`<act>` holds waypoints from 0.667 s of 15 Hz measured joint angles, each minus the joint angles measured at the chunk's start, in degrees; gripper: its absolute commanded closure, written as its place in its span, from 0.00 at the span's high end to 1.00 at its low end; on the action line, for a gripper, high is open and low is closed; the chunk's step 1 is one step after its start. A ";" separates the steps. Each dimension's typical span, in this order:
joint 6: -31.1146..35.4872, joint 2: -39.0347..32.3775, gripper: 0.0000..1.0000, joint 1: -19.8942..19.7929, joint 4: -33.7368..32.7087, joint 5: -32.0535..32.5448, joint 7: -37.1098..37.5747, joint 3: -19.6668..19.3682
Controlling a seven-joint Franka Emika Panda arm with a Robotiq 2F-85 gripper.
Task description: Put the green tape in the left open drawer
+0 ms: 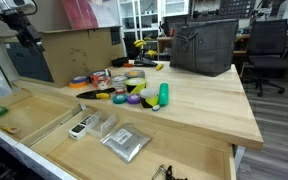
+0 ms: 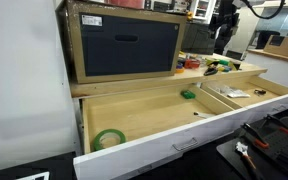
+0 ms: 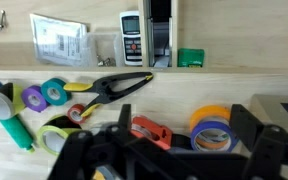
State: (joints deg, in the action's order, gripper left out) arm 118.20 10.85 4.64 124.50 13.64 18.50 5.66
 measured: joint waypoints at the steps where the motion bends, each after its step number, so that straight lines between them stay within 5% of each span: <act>1: 0.00 0.44 1.00 0.01 -0.26 -1.54 -2.98 -0.23; 6: -2.36 2.37 1.00 0.02 -2.94 -12.35 -18.17 -3.06; 10: -8.01 2.76 1.00 -0.17 -5.99 -13.26 -18.13 -3.33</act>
State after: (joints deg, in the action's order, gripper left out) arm 110.19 13.60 4.47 118.50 0.38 0.37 2.33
